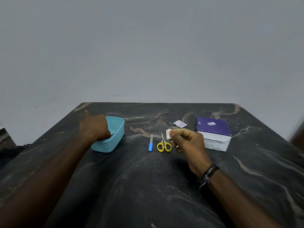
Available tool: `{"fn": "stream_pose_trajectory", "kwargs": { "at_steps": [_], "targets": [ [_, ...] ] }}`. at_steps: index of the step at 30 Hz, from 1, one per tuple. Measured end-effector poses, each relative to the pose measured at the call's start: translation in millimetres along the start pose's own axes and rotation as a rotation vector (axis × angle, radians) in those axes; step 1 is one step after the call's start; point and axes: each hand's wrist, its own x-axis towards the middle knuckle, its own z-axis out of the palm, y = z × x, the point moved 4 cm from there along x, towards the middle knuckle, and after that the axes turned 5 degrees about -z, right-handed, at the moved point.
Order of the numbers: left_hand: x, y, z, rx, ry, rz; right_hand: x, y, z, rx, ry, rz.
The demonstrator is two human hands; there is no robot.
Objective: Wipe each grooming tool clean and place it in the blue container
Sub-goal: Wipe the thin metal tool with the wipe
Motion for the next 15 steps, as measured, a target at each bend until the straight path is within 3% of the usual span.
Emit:
{"fn": "stream_pose_trajectory", "kwargs": {
  "at_steps": [4,15],
  "targets": [
    [2.4,-2.5,6.0,-0.12,-0.053,0.01,-0.3,-0.1,0.0,-0.006,-0.003,0.003],
    [1.5,-7.4,7.6,-0.129,-0.029,-0.01,-0.8,2.2,0.9,-0.027,-0.02,0.027]
  ]
}}
